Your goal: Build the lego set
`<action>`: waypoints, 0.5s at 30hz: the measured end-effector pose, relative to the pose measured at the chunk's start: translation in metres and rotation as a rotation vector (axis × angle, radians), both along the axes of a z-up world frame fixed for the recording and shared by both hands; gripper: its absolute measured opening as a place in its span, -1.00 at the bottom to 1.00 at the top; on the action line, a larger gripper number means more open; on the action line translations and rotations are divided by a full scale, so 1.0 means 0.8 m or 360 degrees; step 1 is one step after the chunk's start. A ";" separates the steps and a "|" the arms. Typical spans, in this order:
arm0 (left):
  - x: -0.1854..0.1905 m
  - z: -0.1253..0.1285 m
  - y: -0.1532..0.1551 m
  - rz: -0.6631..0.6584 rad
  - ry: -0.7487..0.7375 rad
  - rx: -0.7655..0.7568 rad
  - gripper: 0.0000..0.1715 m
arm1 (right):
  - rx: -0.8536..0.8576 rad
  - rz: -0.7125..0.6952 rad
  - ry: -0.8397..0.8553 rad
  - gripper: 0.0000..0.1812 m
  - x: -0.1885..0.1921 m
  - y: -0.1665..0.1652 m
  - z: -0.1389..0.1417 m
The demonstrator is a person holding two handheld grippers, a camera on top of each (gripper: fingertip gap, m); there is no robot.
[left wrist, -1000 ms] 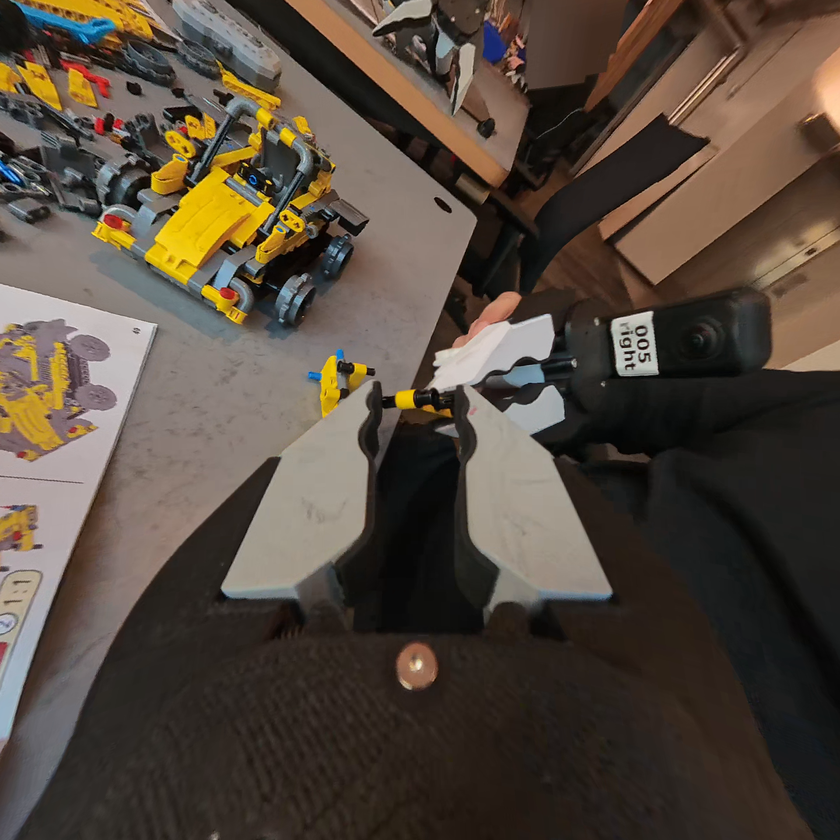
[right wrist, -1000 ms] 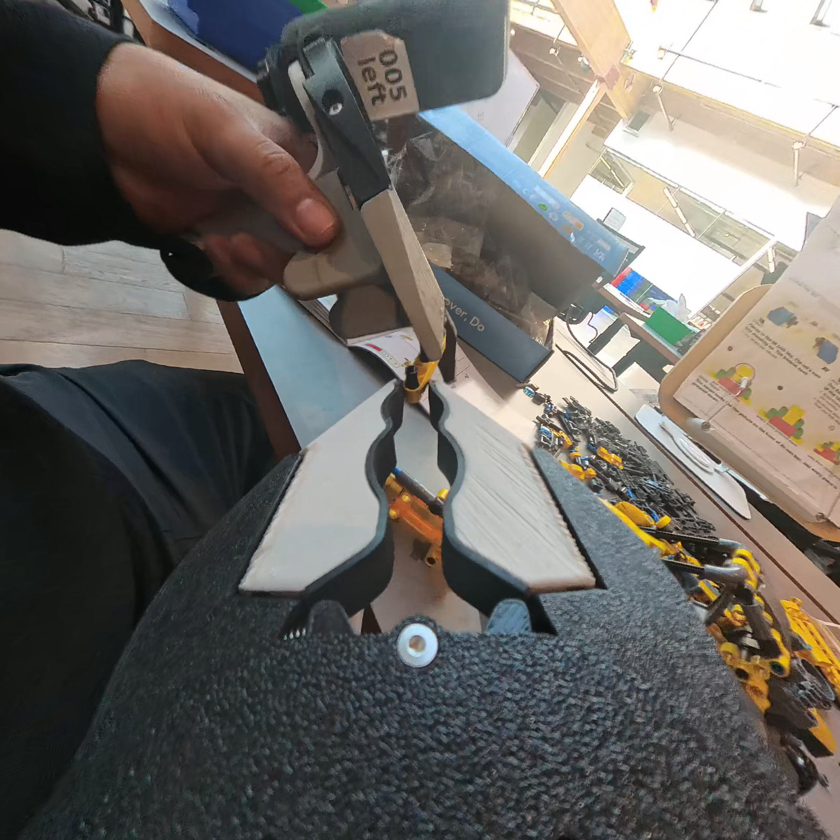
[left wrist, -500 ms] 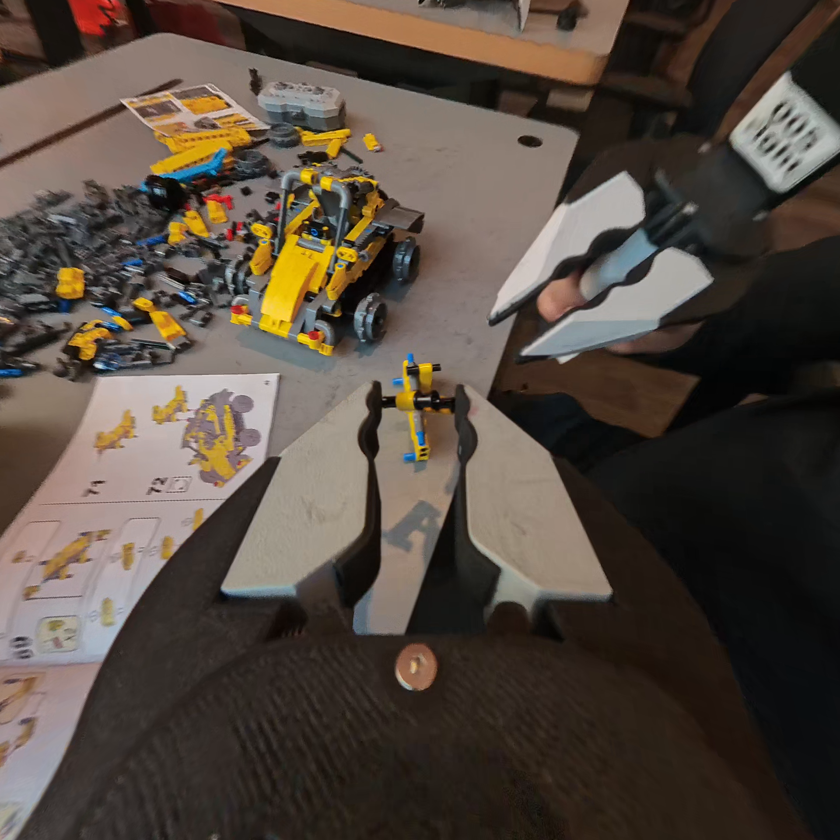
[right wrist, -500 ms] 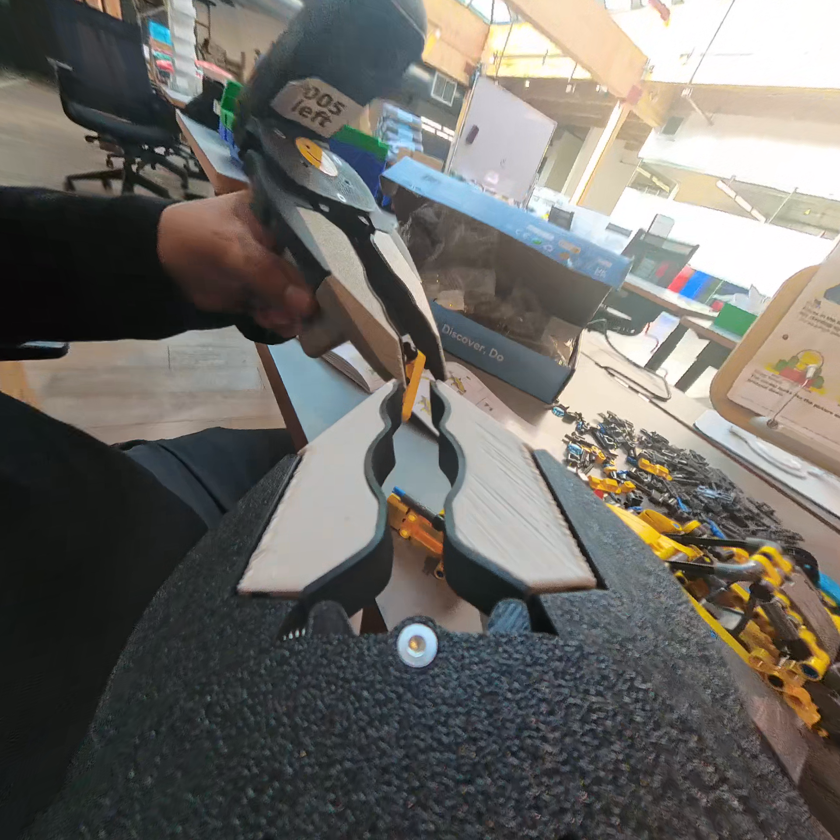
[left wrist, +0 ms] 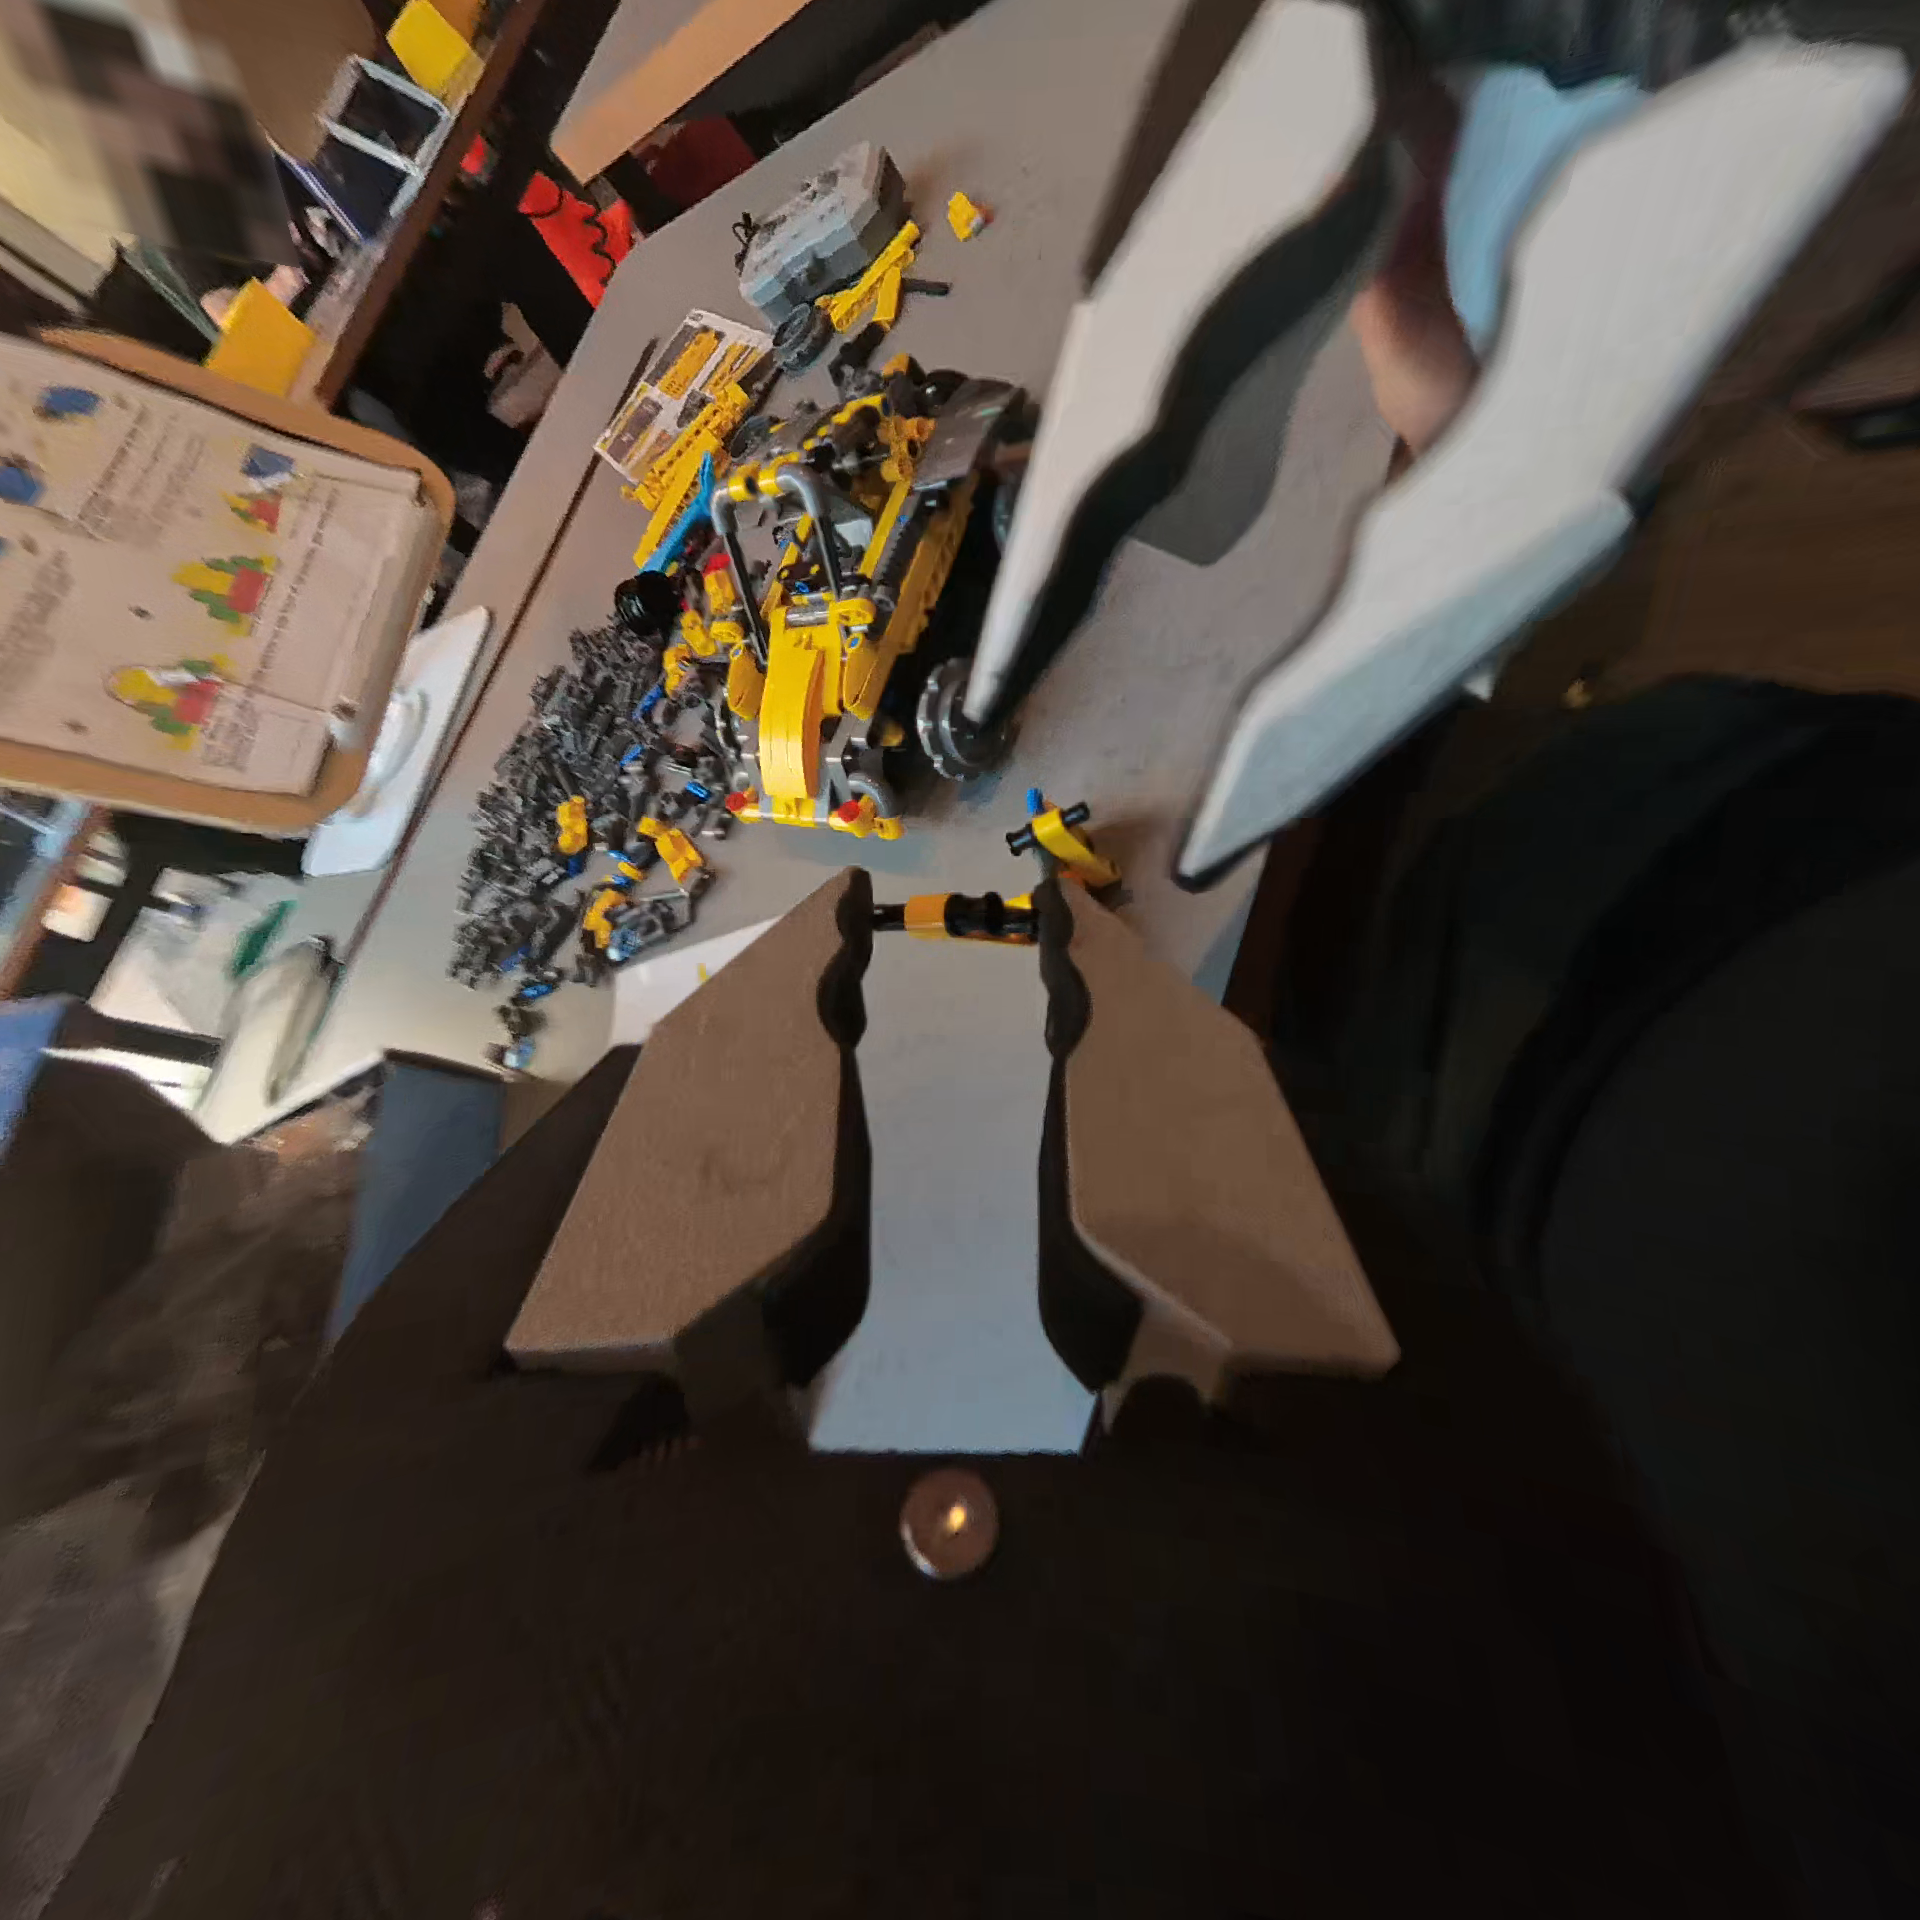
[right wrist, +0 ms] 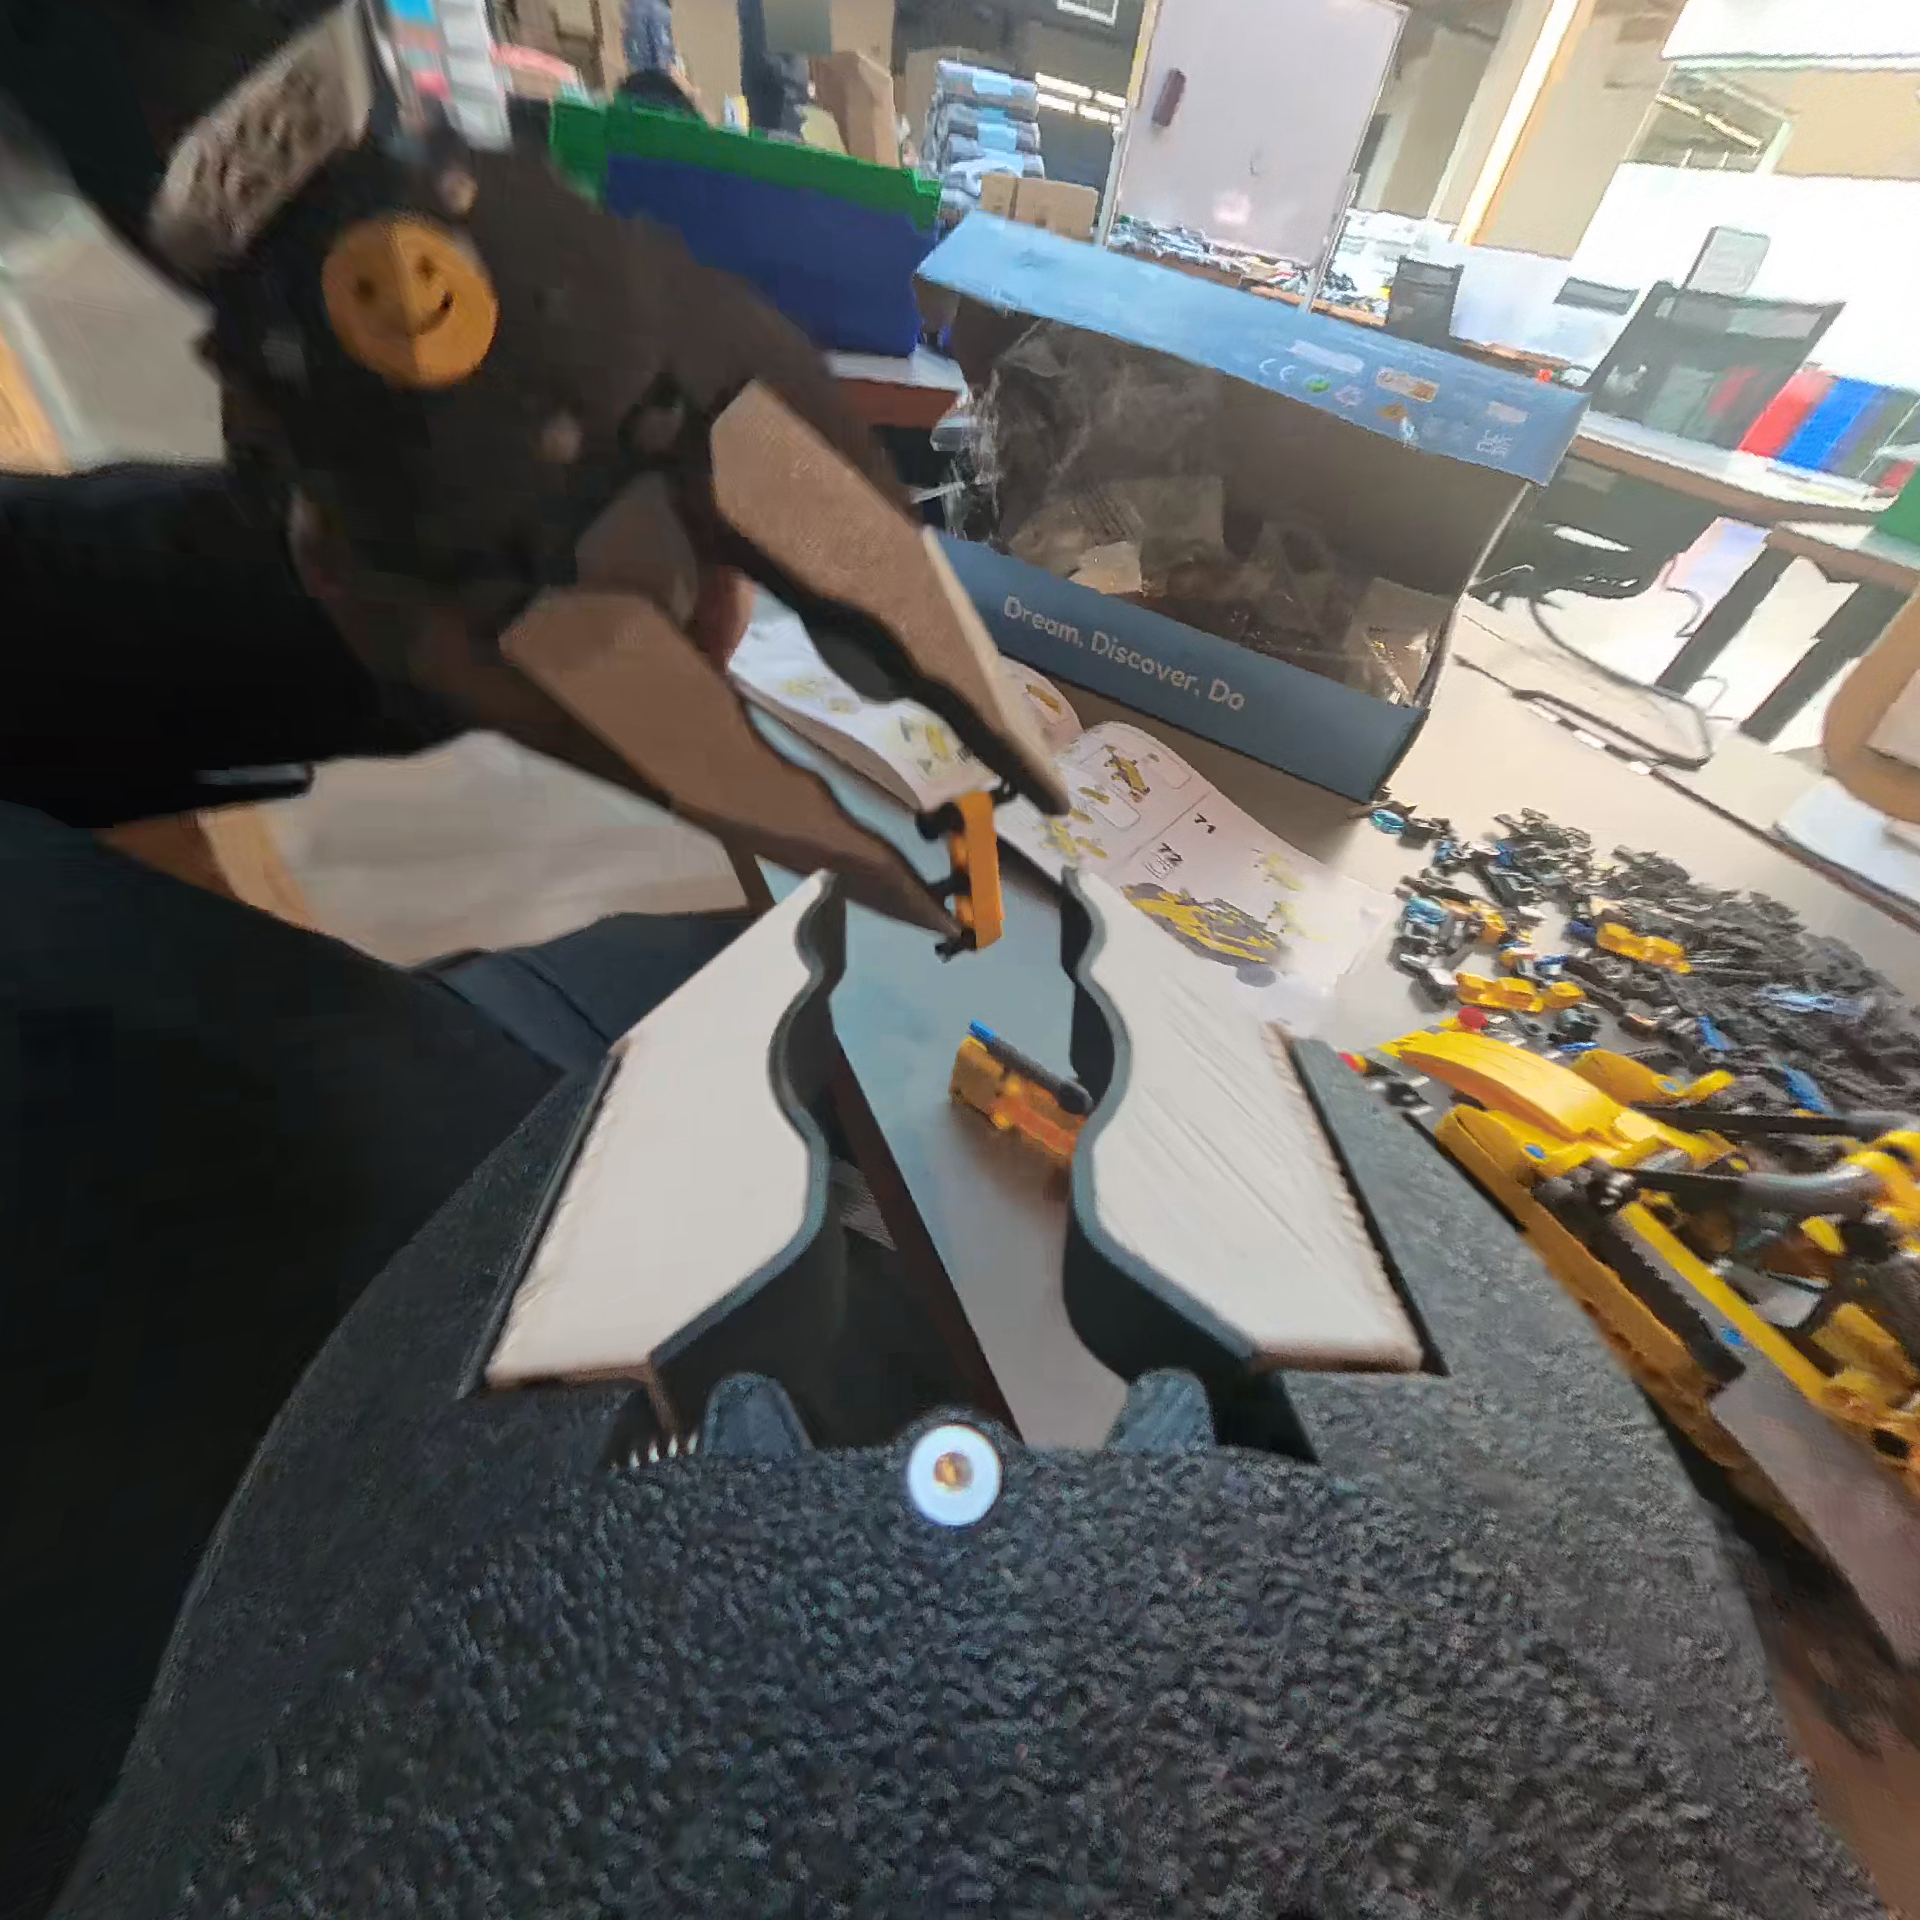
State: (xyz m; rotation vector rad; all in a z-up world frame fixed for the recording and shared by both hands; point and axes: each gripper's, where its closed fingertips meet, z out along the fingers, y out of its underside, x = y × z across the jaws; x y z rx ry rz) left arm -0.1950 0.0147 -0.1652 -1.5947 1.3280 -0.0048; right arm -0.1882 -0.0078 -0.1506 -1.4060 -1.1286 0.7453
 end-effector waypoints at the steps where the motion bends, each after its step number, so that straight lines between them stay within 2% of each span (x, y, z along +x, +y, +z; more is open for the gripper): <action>1: -0.002 0.003 0.004 0.0026 -0.0096 -0.0083 -0.66 | 0.0068 -0.0021 -0.0064 -0.54 0.002 0.000 -0.007; 3: -0.009 0.010 0.012 0.0089 -0.0302 -0.0236 -0.67 | 0.0143 -0.0118 -0.0188 -0.53 0.003 0.003 -0.021; 5: -0.003 0.017 0.011 0.0071 -0.0576 -0.0436 -0.67 | 0.0227 -0.0214 -0.0343 -0.36 -0.005 0.007 -0.032; 7: 0.005 0.016 0.008 0.0056 -0.0761 -0.0616 -0.66 | 0.0409 -0.0383 -0.0465 -0.43 -0.010 0.016 -0.027; 8: 0.008 0.011 0.007 0.0068 -0.0788 -0.0687 -0.66 | 0.0510 -0.0439 -0.0513 -0.48 -0.011 0.018 -0.023; 11: 0.012 0.001 0.006 0.0094 -0.0824 -0.0768 -0.66 | 0.0644 -0.0519 -0.0572 -0.82 -0.013 0.024 -0.018; 15: 0.014 -0.006 0.008 0.0155 -0.0802 -0.0763 -0.66 | 0.0479 -0.0480 -0.0502 -0.85 -0.010 0.027 -0.027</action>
